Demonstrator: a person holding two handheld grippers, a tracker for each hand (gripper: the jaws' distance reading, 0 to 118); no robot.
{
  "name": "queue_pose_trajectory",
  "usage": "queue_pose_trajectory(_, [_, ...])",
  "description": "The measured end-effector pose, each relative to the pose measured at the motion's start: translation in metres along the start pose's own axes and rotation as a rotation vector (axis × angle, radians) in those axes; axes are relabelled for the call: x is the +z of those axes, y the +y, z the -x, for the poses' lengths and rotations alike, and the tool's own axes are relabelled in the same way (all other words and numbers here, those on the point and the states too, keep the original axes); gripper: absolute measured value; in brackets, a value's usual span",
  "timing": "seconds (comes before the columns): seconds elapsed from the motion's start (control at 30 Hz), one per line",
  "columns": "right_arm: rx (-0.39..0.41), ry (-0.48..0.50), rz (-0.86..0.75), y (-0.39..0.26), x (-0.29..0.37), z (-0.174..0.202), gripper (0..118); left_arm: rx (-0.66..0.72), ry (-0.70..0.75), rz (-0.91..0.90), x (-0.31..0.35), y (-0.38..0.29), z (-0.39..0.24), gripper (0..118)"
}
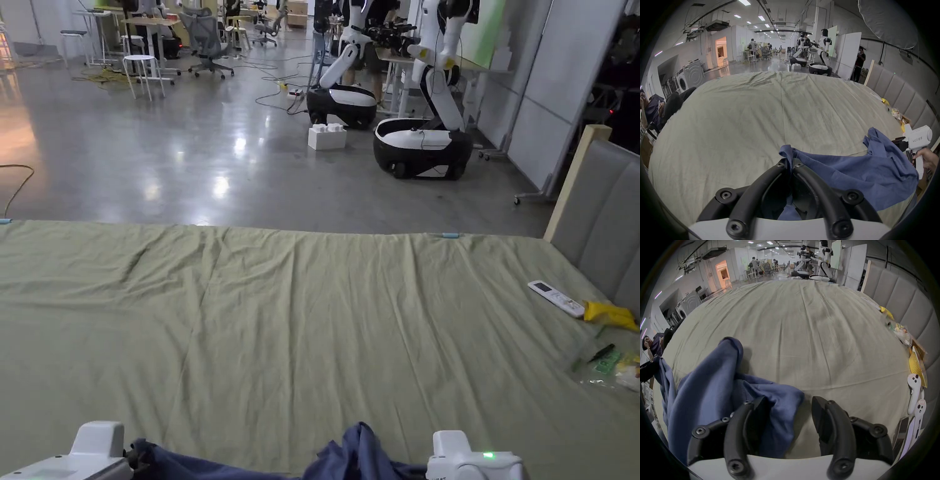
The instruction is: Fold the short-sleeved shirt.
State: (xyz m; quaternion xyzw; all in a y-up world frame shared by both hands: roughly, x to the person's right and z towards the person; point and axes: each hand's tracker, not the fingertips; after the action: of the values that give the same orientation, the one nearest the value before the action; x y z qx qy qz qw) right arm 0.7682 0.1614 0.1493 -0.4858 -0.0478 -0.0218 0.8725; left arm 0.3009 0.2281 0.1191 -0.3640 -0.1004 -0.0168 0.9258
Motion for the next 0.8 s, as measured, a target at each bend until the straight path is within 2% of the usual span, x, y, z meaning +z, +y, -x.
queue_pose_trajectory(0.03, [0.003, 0.001, -0.002, 0.001, 0.004, 0.001, 30, 0.003, -0.002, 0.01, 0.001, -0.001, 0.0, 5])
queue_pose_trajectory(0.07, [0.019, 0.024, -0.015, 0.002, 0.006, 0.002, 30, 0.002, 0.003, 0.003, 0.003, -0.003, 0.0, 5])
queue_pose_trajectory(0.1, [0.03, 0.049, -0.027, 0.001, 0.019, 0.009, 5, 0.002, 0.007, -0.001, 0.005, -0.004, 0.001, 5])
queue_pose_trajectory(0.2, [0.019, 0.0, -0.036, -0.001, 0.035, 0.01, 4, 0.023, 0.007, -0.011, 0.011, 0.0, 0.003, 5])
queue_pose_trajectory(0.5, [-0.042, -0.037, -0.338, 0.018, 0.155, -0.003, 4, 0.051, -0.007, -0.172, 0.083, 0.047, 0.016, 5])
queue_pose_trajectory(0.8, [-0.033, -0.09, -0.608, 0.06, 0.267, -0.023, 4, 0.092, 0.036, -0.344, 0.168, 0.106, 0.051, 5])
